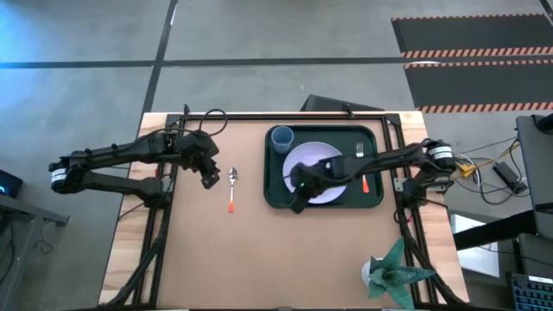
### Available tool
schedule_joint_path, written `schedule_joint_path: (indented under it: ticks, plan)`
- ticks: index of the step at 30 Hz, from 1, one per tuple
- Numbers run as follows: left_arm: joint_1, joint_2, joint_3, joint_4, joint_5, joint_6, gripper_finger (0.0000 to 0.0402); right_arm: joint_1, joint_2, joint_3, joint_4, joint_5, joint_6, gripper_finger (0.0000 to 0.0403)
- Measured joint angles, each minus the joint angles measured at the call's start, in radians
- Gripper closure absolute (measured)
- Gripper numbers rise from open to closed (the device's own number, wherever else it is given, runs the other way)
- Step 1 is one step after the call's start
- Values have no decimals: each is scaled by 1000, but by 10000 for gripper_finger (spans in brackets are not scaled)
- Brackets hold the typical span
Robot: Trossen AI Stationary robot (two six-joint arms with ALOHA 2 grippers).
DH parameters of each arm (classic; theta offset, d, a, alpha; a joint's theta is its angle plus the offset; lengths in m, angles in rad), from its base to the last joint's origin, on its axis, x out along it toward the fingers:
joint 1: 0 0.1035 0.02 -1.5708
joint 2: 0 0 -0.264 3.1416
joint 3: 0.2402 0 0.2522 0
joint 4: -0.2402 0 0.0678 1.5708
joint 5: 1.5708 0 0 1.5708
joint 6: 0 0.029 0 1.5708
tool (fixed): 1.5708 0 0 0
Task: Pick and place plate/cup/fork/spoon on tray
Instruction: Move the black tray to the center of the table
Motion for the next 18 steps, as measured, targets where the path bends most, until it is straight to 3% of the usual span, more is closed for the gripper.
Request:
schedule_joint_path:
  ticks: [9,18]
  plan:
    - [0,0,-6,0,0,-2,265,45,309,269,-76,-84,-181,286]
    - [0,0,-16,0,10,-2,265,42,521,582,-328,-85,-385,271]
